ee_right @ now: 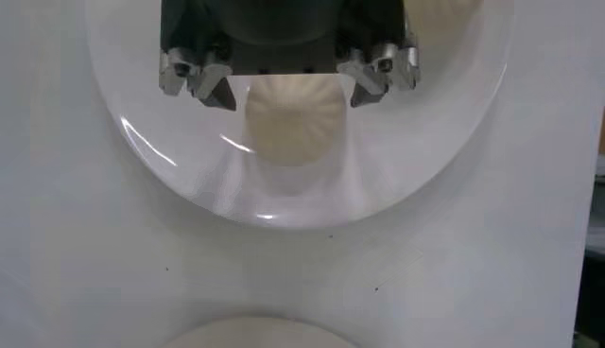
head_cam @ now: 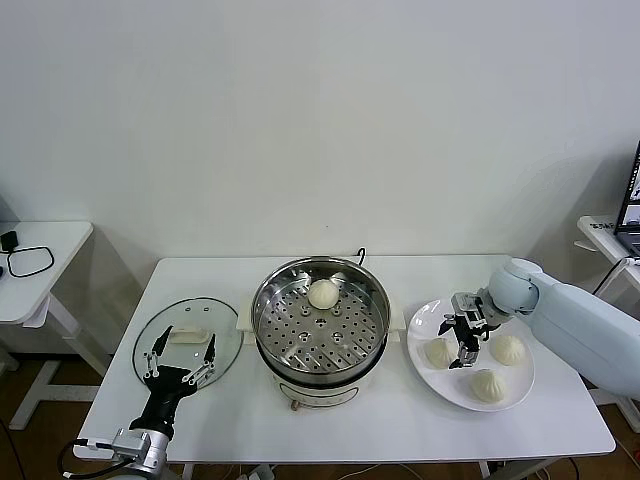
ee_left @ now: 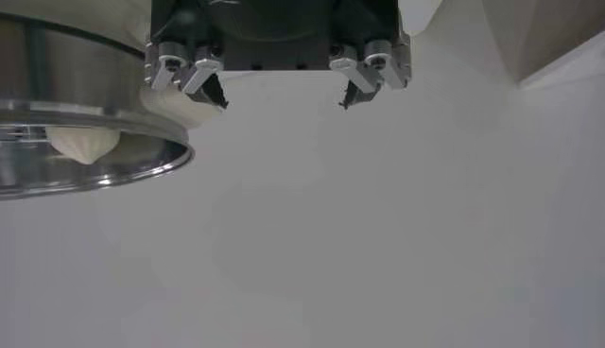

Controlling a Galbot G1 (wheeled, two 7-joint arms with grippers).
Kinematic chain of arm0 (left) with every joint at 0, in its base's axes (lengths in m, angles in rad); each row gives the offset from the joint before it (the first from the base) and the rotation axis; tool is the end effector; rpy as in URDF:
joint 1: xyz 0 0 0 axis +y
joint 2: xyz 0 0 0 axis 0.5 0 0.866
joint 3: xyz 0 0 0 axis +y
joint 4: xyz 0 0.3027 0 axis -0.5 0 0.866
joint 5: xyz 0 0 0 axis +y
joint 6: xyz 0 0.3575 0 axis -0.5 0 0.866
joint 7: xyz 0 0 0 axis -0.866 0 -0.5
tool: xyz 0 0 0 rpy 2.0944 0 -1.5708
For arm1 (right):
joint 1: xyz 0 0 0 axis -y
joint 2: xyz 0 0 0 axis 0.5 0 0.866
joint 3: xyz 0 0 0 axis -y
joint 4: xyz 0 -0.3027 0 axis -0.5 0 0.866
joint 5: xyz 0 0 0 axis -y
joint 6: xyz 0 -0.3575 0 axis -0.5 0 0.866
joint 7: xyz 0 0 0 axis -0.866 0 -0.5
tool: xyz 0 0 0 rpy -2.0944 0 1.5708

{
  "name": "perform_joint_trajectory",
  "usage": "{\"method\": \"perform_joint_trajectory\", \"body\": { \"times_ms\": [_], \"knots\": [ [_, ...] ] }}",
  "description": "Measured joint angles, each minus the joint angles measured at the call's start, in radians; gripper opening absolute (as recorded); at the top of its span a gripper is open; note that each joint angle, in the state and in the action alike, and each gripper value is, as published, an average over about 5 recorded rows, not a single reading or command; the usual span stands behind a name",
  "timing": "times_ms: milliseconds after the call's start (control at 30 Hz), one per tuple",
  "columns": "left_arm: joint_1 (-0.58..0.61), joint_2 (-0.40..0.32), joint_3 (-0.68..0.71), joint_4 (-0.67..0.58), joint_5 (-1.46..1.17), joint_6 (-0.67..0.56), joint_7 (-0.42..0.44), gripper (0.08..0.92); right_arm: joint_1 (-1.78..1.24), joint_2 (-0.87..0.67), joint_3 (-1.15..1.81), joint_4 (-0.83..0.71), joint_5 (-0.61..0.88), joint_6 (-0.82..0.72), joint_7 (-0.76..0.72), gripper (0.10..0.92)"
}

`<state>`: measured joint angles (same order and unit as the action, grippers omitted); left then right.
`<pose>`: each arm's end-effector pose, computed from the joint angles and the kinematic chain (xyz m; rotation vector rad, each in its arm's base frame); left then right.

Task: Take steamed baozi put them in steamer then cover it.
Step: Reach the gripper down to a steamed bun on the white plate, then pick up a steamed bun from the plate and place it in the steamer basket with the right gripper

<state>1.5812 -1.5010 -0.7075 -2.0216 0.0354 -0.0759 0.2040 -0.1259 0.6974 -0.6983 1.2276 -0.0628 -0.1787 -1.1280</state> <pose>0.1998 0.0690 -0.2837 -0.1287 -3.1030 -0.2910 0.4791 -0.1211 -0.2193 1.3629 -1.4002 1.2279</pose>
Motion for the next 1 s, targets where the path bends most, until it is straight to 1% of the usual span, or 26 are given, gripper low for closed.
{"method": "perform_joint_trajectory", "body": {
  "times_ms": [133,300,467,767,1000],
  "knots": [
    [-0.003,0.001,-0.001,0.005,0.000,0.000,0.000,0.823,-0.006,0.005,0.007,-0.003,-0.005,0.000,0.001,0.813],
    [-0.005,0.001,0.000,0.006,0.000,0.000,0.000,0.823,-0.011,0.008,0.015,-0.007,-0.012,0.000,0.000,0.727],
    [-0.004,0.000,0.001,0.005,0.000,-0.001,0.000,0.823,-0.011,0.006,0.019,-0.005,-0.016,0.002,-0.002,0.691],
    [-0.002,-0.003,0.003,-0.003,0.000,-0.001,-0.001,0.823,0.016,-0.026,0.005,0.028,0.013,-0.008,-0.017,0.687],
    [0.000,-0.002,0.017,-0.016,0.005,0.000,-0.006,0.823,0.124,-0.105,-0.083,0.116,0.115,-0.046,-0.031,0.694]
  ]
}}
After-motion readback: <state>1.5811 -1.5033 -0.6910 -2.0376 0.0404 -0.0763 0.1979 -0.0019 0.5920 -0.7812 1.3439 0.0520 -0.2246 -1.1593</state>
